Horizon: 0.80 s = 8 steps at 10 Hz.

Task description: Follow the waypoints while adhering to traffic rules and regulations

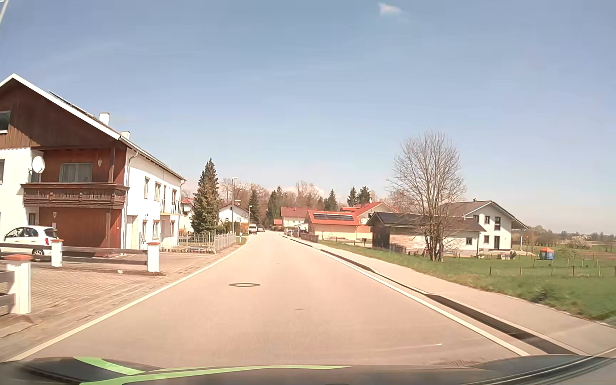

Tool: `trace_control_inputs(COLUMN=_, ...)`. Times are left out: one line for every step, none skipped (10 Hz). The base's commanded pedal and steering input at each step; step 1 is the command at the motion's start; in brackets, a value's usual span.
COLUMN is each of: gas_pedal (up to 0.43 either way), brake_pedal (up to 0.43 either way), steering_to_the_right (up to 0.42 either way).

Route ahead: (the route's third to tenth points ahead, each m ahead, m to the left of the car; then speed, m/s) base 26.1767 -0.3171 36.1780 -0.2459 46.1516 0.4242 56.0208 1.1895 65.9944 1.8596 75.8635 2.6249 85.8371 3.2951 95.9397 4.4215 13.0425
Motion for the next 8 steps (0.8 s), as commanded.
trace_control_inputs(gas_pedal=0.177, brake_pedal=0.0, steering_to_the_right=-0.024)
trace_control_inputs(gas_pedal=0.177, brake_pedal=0.0, steering_to_the_right=-0.022)
trace_control_inputs(gas_pedal=0.177, brake_pedal=0.0, steering_to_the_right=-0.02)
trace_control_inputs(gas_pedal=0.177, brake_pedal=0.0, steering_to_the_right=-0.015)
trace_control_inputs(gas_pedal=0.177, brake_pedal=0.0, steering_to_the_right=-0.014)
trace_control_inputs(gas_pedal=0.177, brake_pedal=0.0, steering_to_the_right=-0.013)
trace_control_inputs(gas_pedal=0.177, brake_pedal=0.0, steering_to_the_right=-0.013)
trace_control_inputs(gas_pedal=0.177, brake_pedal=0.0, steering_to_the_right=-0.013)
